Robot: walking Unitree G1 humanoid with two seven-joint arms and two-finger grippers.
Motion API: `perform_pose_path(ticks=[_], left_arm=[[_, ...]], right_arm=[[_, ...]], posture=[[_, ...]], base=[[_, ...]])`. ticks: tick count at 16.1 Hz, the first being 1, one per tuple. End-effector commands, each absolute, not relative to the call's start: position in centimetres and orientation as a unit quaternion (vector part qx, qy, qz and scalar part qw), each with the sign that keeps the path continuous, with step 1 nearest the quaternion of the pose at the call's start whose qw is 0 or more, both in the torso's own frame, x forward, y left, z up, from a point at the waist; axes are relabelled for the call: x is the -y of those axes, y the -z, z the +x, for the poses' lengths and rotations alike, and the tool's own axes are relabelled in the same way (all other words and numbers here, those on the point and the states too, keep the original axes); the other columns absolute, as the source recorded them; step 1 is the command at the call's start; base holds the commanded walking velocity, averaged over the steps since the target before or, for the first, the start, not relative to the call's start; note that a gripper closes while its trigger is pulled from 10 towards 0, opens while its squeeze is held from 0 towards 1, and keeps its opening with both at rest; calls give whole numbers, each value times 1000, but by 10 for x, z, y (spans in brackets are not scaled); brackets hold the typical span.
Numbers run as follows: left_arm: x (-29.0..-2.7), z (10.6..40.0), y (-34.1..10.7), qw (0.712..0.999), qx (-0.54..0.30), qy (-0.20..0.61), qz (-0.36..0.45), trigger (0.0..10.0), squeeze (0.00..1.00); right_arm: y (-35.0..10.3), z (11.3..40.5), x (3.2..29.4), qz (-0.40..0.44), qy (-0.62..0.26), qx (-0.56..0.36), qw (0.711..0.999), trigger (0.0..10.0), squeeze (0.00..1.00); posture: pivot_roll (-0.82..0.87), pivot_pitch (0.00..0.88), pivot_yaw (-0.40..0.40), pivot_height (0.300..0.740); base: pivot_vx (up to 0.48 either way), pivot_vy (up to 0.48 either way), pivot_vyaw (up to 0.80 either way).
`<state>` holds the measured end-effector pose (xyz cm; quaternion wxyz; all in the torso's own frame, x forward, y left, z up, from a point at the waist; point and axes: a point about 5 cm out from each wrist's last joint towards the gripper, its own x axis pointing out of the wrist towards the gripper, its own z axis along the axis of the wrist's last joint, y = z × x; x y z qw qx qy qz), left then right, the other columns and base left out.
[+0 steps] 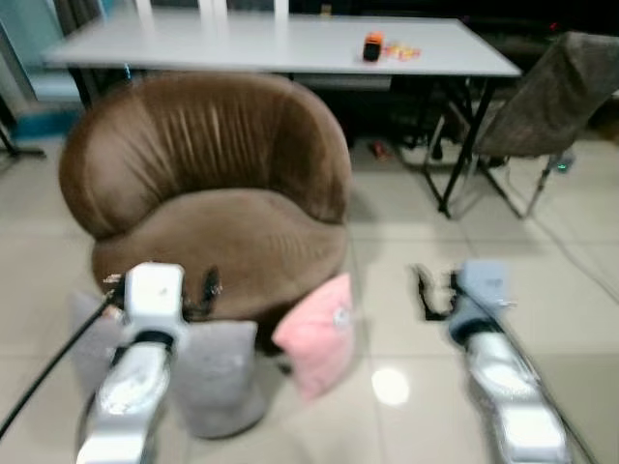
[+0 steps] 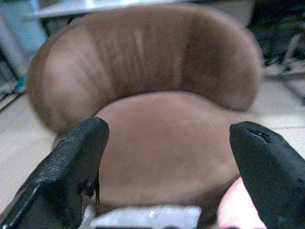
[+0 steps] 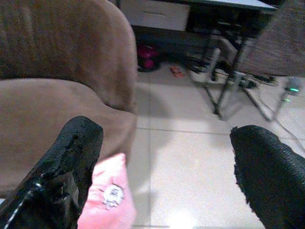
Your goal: Move the pillow to the sofa from floor
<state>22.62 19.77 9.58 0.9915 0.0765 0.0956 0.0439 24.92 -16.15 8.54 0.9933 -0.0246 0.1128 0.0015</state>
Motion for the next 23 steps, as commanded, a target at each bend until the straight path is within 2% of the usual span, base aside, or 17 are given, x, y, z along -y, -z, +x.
perform_pose_path(ticks=[1,4,11,15,23], left_arm=[[-193,231,-101,993,-77,-42,77,10000,1000],[-188,233,-102,994,-72,-24,83,10000,1000],[-189,238,-106,996,-51,-18,77,10000,1000],[-187,244,-109,996,-45,3,79,10000,1000],[-194,244,-108,995,-49,-8,83,10000,1000]], right_arm=[[-85,250,174,-35,17,-116,992,10000,1000],[-86,252,174,-33,19,-115,993,10000,1000],[-85,259,176,-38,31,-106,993,10000,1000],[-87,261,171,-42,35,-99,994,10000,1000],[-85,271,171,-40,31,-107,993,10000,1000]], posture=[[-85,0,-18,740],[-86,0,-17,740],[-76,0,-2,740],[-79,0,12,740],[-62,0,2,740]], base=[[0,-345,0],[0,-314,0],[0,0,0],[313,0,795],[319,0,57]])
